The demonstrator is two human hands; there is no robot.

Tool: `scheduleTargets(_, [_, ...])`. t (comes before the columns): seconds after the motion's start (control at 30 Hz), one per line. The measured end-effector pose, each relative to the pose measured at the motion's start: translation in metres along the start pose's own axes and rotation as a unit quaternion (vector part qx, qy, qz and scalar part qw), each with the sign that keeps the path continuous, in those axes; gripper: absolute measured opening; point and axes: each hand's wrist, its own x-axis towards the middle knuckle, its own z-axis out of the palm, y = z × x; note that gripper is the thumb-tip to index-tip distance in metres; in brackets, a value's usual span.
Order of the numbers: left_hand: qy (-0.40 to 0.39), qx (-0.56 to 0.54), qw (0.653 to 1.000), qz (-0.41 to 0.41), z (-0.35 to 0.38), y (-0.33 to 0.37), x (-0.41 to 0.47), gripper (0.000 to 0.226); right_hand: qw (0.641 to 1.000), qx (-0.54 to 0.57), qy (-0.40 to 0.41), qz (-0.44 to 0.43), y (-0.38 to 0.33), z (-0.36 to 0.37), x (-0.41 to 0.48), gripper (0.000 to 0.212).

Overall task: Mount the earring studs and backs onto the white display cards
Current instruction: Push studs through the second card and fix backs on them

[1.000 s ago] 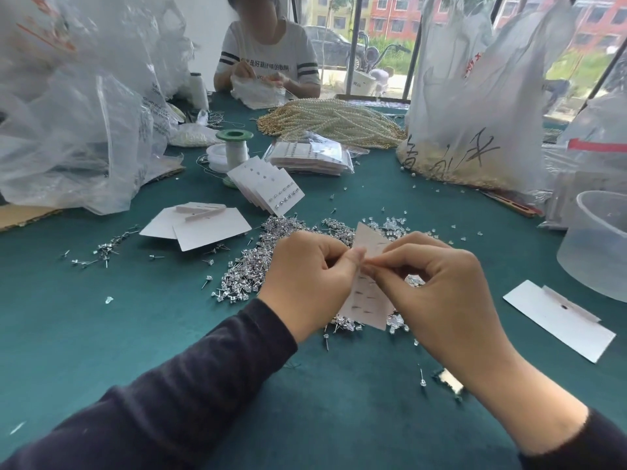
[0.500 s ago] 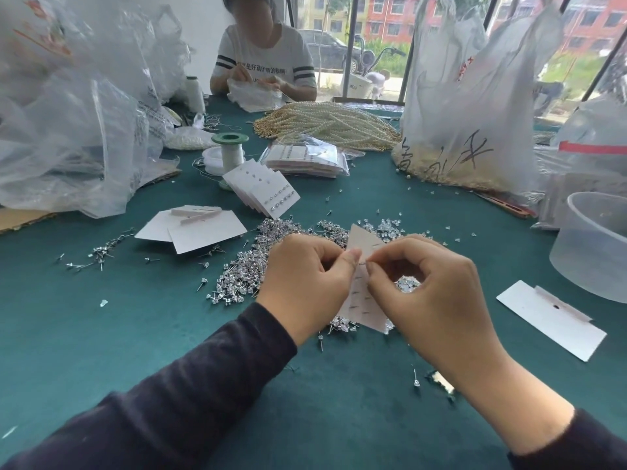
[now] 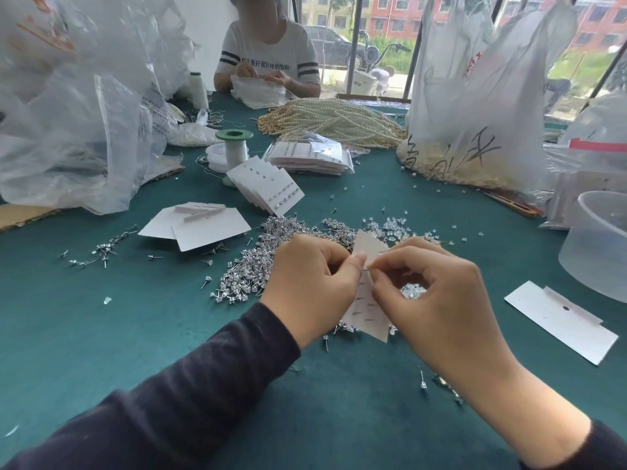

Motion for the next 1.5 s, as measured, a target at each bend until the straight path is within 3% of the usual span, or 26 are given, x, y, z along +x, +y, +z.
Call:
scheduleTargets(0.23, [-0.025, 0.003, 1.0, 0.008, -0.003, -0.003, 0.002, 0.045, 1.0, -0.002, 0.001, 0.0, 0.001, 0.003, -0.002, 0.011])
scheduleTargets(0.37, [-0.135, -0.155, 0.976, -0.074, -0.015, 0.003, 0.011, 0.045, 0.998, -0.021, 0.053, -0.025, 0.002, -0.002, 0.002, 0.012])
scheduleTargets(0.4, [-0.14, -0.126, 0.978, -0.089, -0.022, 0.001, 0.015, 0.039, 0.997, -0.027, 0.069, -0.029, 0.003, -0.004, 0.003, 0.013])
scheduleTargets(0.47, [-0.073, 0.056, 0.991, -0.093, -0.043, -0.013, 0.025, 0.021, 0.995, -0.029, 0.093, -0.028, 0.003, -0.006, 0.005, 0.015])
scheduleTargets(0.53, [0.002, 0.232, 0.964, -0.131, -0.07, -0.029, 0.032, 0.01, 0.993, -0.021, 0.112, -0.018, 0.005, -0.009, 0.006, 0.017])
scheduleTargets(0.6, [0.006, 0.294, 0.933, -0.207, -0.094, -0.043, 0.037, 0.01, 0.993, 0.005, 0.121, 0.01, 0.005, -0.011, 0.008, 0.018])
scheduleTargets(0.7, [-0.039, 0.314, 0.905, -0.283, -0.104, -0.052, 0.037, 0.009, 0.987, 0.091, 0.111, 0.078, 0.008, -0.011, 0.011, 0.017])
scheduleTargets(0.9, [-0.063, 0.384, 0.87, -0.304, -0.093, -0.065, 0.04, 0.034, 0.96, 0.21, 0.09, 0.163, 0.012, -0.012, 0.012, 0.018])
scheduleTargets(1.03, [-0.051, 0.401, 0.868, -0.288, -0.091, -0.067, 0.04, 0.018, 0.94, 0.26, 0.065, 0.212, 0.012, -0.011, 0.012, 0.016])
scheduleTargets(1.2, [-0.047, 0.415, 0.862, -0.285, -0.089, -0.065, 0.039, 0.025, 0.911, 0.32, 0.033, 0.258, 0.012, -0.009, 0.012, 0.009])
scheduleTargets(1.5, [-0.069, 0.418, 0.868, -0.261, -0.085, -0.064, 0.039, 0.018, 0.896, 0.339, -0.013, 0.286, 0.01, -0.008, 0.011, 0.009])
